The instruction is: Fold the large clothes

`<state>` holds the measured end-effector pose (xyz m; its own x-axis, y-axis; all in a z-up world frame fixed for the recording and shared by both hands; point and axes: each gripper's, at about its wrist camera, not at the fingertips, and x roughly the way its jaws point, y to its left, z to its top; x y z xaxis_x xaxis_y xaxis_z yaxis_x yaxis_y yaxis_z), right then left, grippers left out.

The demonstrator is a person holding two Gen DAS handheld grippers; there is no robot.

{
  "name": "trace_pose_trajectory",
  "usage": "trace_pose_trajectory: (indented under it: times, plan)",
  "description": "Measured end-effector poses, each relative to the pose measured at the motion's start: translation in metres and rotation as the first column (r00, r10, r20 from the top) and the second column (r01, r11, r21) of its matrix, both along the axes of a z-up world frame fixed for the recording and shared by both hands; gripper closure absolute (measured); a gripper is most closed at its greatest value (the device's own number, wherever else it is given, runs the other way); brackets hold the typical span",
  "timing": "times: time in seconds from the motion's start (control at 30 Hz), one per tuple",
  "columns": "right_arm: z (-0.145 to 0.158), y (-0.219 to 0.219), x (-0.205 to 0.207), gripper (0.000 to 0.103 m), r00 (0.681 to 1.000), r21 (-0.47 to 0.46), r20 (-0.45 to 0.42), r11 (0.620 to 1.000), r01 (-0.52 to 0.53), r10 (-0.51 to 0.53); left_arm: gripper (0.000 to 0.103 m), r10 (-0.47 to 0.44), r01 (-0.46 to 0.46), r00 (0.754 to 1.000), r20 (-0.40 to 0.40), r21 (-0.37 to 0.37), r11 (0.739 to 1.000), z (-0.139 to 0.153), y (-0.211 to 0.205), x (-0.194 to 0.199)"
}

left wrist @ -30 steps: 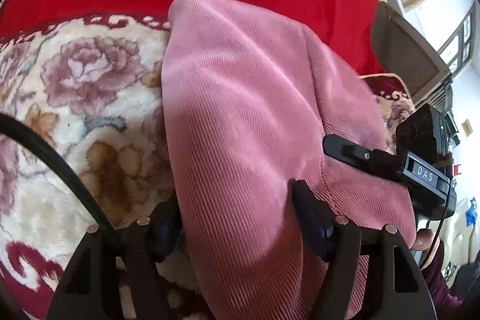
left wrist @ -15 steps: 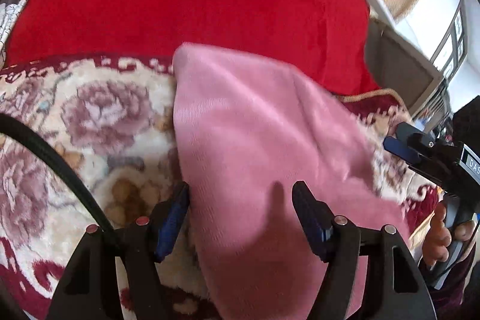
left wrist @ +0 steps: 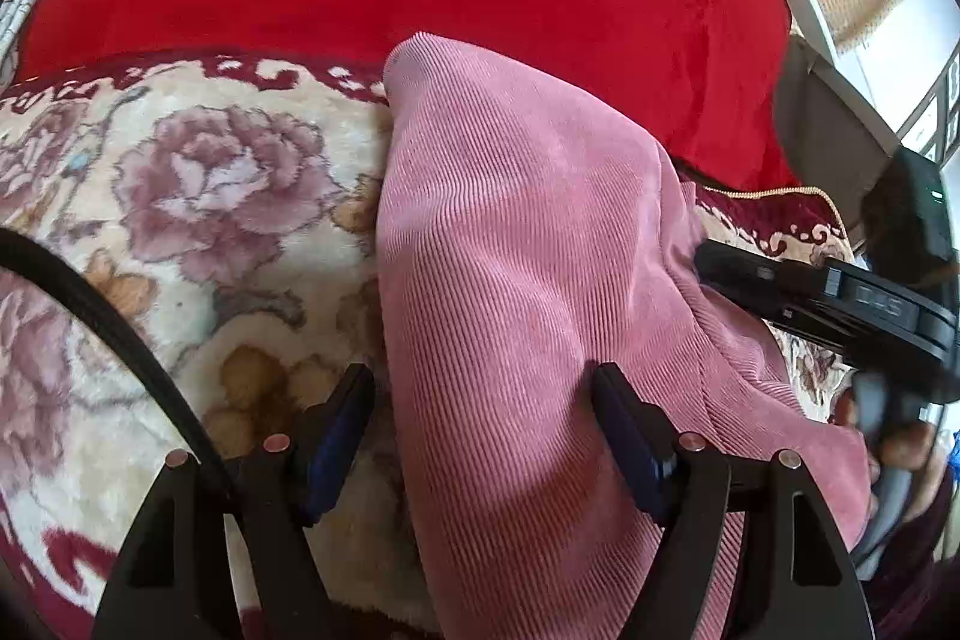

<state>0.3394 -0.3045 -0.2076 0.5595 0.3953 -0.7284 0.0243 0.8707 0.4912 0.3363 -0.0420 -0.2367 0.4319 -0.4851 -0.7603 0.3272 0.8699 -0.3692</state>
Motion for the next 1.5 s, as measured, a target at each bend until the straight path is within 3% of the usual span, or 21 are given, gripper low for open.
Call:
trace_pose_trajectory:
  times: [0.1, 0.17, 0.27, 0.33, 0.4, 0.43, 0.47, 0.6, 0.67, 0.7, 0.77, 0.87, 0.93, 1.2, 1.5]
  plan:
    - [0.028, 0.007, -0.029, 0.056, 0.999, -0.047, 0.047, 0.999, -0.008, 0.010, 0.027, 0.010, -0.009, 0.997, 0.082, -0.015, 1.000, 0.021, 0.011, -0.023]
    - [0.049, 0.019, -0.059, 0.056, 0.991, -0.067, 0.115, 0.996, -0.065, 0.072, 0.027, 0.027, -0.024, 0.991, 0.135, -0.021, 0.999, 0.034, 0.020, -0.042]
    - [0.064, 0.040, -0.100, 0.056, 0.976, -0.136, 0.171, 0.985, -0.109, 0.132, 0.027, 0.064, -0.071, 0.980, 0.189, 0.030, 0.997, 0.039, 0.028, -0.072]
    - [0.050, 0.049, -0.119, 0.056, 0.980, -0.160, 0.150, 0.981, -0.106, 0.130, 0.027, 0.033, -0.059, 0.984, 0.177, 0.142, 0.988, 0.026, 0.014, -0.080]
    - [0.019, 0.052, -0.121, 0.055, 0.993, -0.156, 0.062, 0.983, -0.094, 0.104, 0.027, 0.039, -0.070, 0.990, 0.136, 0.233, 0.970, 0.008, 0.004, -0.080]
    - [-0.010, 0.049, -0.118, 0.054, 0.995, -0.118, -0.015, 0.988, -0.096, 0.095, 0.026, 0.045, -0.076, 0.990, 0.131, 0.236, 0.969, 0.007, 0.002, -0.082]
    - [-0.021, 0.046, -0.119, 0.054, 0.996, -0.083, -0.033, 0.993, -0.083, 0.081, 0.027, 0.054, -0.084, 0.989, 0.135, 0.229, 0.970, 0.011, 0.003, -0.087]
    - [0.012, 0.037, -0.144, 0.051, 0.998, -0.072, 0.036, 0.996, -0.053, 0.055, 0.027, 0.106, -0.161, 0.971, 0.215, 0.259, 0.952, 0.052, 0.010, -0.112]
    - [0.038, 0.033, -0.161, 0.049, 0.995, -0.124, 0.090, 0.992, -0.021, 0.032, 0.026, 0.132, -0.211, 0.946, 0.297, 0.253, 0.944, 0.077, 0.010, -0.133]
    - [0.054, 0.032, -0.171, 0.047, 0.991, -0.154, 0.129, 0.988, -0.006, 0.026, 0.020, 0.145, -0.241, 0.924, 0.354, 0.245, 0.939, 0.094, 0.009, -0.147]
    - [0.082, 0.032, -0.193, 0.033, 0.980, -0.196, 0.199, 0.980, 0.031, 0.009, 0.011, 0.164, -0.293, 0.882, 0.442, 0.242, 0.925, 0.120, 0.008, -0.171]
    - [0.122, 0.037, -0.225, 0.029, 0.955, -0.292, 0.296, 0.950, 0.108, -0.017, 0.009, 0.152, -0.345, 0.800, 0.581, 0.237, 0.908, 0.157, 0.001, -0.211]
    - [0.144, 0.043, -0.242, 0.026, 0.940, -0.334, 0.342, 0.931, 0.146, -0.024, 0.002, 0.140, -0.357, 0.774, 0.618, 0.243, 0.902, 0.174, -0.003, -0.228]
    - [0.199, 0.055, -0.315, 0.025, 0.895, -0.353, 0.443, 0.906, 0.233, -0.057, 0.000, 0.140, -0.454, 0.650, 0.747, 0.234, 0.860, 0.229, 0.000, -0.304]
    - [0.221, 0.062, -0.362, 0.025, 0.869, -0.353, 0.489, 0.897, 0.268, -0.067, 0.000, 0.177, -0.489, 0.597, 0.782, 0.180, 0.854, 0.259, 0.008, -0.346]
